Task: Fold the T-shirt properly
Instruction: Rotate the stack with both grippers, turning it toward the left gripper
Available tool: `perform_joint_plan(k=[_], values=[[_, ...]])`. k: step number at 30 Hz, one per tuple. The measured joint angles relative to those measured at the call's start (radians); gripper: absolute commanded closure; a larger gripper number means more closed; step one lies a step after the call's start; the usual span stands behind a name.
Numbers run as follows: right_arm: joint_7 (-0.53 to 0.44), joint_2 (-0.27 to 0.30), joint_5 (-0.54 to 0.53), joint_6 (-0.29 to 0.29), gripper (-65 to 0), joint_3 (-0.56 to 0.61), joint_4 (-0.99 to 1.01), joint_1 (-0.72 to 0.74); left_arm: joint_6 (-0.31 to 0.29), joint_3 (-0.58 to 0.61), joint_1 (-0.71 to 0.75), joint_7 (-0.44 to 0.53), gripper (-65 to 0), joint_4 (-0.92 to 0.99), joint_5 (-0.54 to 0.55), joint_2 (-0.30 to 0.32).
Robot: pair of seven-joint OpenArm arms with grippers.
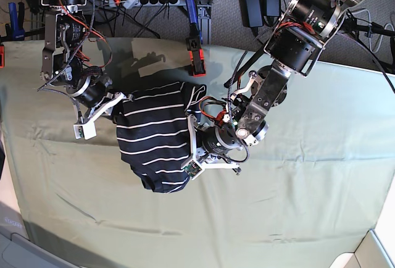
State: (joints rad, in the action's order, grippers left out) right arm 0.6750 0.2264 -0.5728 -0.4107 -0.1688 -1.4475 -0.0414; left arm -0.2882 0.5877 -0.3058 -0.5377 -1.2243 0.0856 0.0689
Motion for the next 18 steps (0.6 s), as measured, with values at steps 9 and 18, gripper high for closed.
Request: perform_joint_plan(k=[9, 18], values=[[0.027, -0.014, -0.027, 0.000, 0.0, -0.001, -0.001, 0.000, 0.000, 0.000, 0.000, 0.005, -3.0, 0.000, 0.000, 0.000], [0.034, -0.046, -0.035, 0.000, 0.0, -0.015, -0.002, 0.000, 0.000, -0.016, 0.000, 0.003, -3.0, 0.000, 0.001, 0.000]])
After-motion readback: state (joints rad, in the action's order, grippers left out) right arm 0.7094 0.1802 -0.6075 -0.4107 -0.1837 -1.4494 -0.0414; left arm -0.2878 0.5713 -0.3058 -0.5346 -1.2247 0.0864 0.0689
